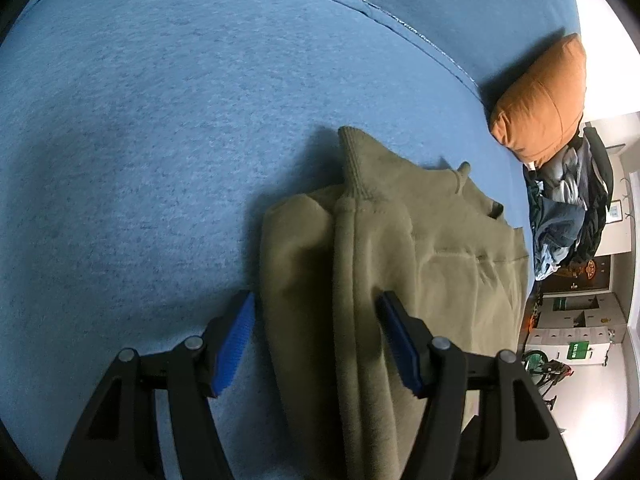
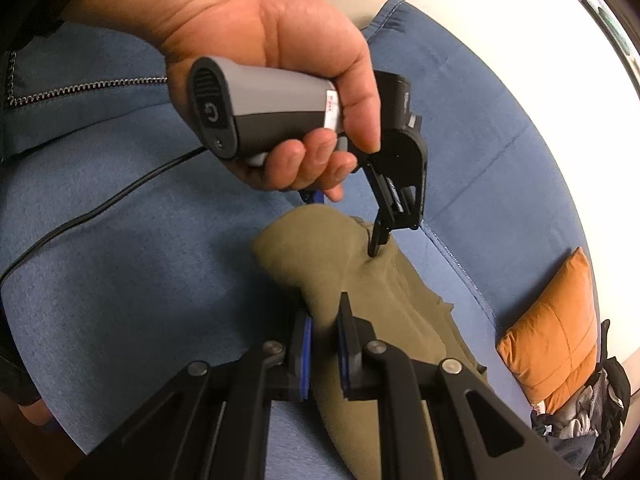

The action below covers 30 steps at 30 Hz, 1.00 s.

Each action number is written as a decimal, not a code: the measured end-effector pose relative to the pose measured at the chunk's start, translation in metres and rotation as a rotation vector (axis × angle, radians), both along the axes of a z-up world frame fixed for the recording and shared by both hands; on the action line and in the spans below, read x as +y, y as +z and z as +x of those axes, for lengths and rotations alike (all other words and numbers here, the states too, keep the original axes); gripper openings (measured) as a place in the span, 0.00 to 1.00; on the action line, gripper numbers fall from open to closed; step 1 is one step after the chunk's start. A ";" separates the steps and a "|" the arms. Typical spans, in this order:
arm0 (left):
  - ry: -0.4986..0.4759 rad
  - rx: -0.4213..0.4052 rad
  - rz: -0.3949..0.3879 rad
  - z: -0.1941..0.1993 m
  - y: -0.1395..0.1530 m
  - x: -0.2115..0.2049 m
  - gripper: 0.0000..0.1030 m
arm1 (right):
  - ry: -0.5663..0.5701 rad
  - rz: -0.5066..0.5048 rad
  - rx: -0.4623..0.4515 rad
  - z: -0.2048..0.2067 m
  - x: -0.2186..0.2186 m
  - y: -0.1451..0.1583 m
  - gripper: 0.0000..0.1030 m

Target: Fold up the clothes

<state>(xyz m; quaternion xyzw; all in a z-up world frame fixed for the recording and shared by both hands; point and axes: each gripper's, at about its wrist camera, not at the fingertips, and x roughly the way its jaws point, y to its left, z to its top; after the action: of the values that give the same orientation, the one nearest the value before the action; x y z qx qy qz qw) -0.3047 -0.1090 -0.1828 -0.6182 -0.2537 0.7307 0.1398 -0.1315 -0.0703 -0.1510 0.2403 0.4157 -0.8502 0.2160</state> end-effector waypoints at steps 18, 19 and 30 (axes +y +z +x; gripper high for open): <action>0.076 0.178 0.080 0.040 0.058 -0.016 0.12 | 0.012 -0.079 -0.061 0.003 -0.001 0.010 0.08; 0.081 0.204 0.067 0.048 0.069 -0.018 0.12 | 0.038 -0.105 -0.057 0.011 -0.002 0.017 0.08; 0.235 0.168 0.012 0.144 0.075 -0.071 0.12 | 0.149 -0.322 -0.138 0.052 0.026 0.060 0.08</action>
<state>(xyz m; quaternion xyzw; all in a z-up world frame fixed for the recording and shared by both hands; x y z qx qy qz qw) -0.1608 -0.1802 -0.1073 -0.5200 -0.3161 0.7897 0.0776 -0.0794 -0.0443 -0.0908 0.2291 0.2750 -0.8688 0.3422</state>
